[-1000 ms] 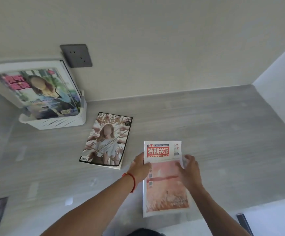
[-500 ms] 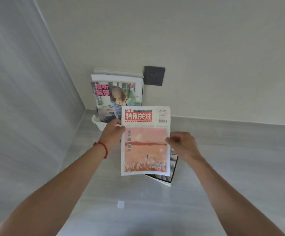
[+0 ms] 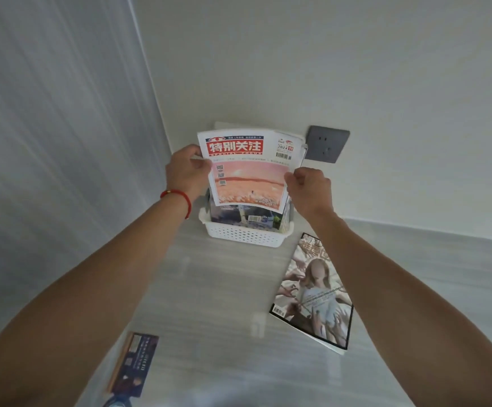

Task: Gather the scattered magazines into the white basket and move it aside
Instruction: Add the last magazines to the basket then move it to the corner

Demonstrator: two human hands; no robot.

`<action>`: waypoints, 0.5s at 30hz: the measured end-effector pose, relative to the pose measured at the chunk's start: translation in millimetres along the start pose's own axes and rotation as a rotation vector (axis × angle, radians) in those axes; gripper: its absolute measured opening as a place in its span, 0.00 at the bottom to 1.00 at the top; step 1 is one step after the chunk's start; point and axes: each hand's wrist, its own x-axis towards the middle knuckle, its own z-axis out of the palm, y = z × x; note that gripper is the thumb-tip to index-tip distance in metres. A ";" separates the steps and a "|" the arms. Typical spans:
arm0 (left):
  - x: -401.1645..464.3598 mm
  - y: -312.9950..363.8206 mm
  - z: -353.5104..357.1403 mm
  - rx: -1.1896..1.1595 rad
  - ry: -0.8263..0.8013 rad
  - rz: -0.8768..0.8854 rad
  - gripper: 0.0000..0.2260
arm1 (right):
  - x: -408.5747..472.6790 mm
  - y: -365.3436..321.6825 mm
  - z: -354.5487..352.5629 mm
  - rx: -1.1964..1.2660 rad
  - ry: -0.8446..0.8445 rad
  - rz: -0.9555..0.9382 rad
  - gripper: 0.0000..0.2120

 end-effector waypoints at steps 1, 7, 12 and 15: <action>3.9 -5.5 2.7 0.013 0.013 -0.015 0.05 | 2.5 3.7 6.9 0.003 -0.014 0.022 0.16; 17.7 -51.6 19.5 0.012 -0.002 -0.134 0.06 | 9.1 31.1 48.0 -0.036 -0.192 0.155 0.13; 23.2 -83.6 31.0 -0.086 -0.067 -0.177 0.06 | -2.7 48.4 64.7 0.326 -0.405 0.231 0.32; 25.1 -92.2 39.3 -0.097 -0.121 -0.168 0.12 | -11.8 49.3 51.5 0.495 -0.455 0.218 0.32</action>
